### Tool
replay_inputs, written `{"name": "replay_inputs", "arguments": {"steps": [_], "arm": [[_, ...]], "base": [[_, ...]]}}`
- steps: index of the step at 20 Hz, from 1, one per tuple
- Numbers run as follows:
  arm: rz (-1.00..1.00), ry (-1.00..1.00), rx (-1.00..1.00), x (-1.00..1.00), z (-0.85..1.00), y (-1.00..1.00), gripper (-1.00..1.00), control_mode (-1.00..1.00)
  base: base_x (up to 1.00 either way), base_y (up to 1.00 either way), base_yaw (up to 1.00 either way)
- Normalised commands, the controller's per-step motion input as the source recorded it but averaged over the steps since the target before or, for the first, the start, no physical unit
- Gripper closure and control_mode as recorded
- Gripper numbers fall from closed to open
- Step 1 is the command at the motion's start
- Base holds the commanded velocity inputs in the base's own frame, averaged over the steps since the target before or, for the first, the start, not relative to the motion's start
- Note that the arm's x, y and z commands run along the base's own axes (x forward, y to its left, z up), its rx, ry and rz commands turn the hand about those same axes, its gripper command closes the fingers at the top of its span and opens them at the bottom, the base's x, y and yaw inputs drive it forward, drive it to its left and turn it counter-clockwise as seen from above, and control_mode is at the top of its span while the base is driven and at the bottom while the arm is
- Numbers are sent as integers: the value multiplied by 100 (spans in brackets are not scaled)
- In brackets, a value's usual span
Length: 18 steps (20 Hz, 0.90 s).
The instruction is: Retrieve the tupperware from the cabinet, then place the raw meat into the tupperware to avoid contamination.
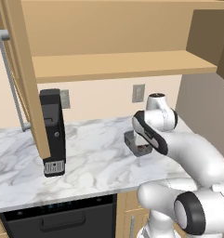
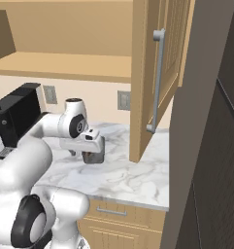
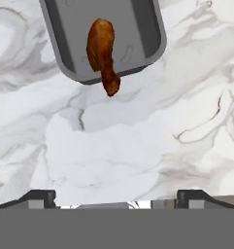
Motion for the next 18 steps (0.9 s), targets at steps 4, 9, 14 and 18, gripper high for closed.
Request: {"name": "replay_inputs", "arguments": {"steps": [4, 9, 14, 18], "arm": [[-11, 0, 0, -56, 1, 10, -100, -100], [-11, 0, 0, -50, 12, 24, -100, -100], [-9, -3, -3, -26, 16, 53, -100, -100], [-11, -8, -2, -21, 20, 53, -100, -100]], "base": [[0, 0, 0], [0, 0, 0], [0, 0, 0], [0, 0, 0]]}}
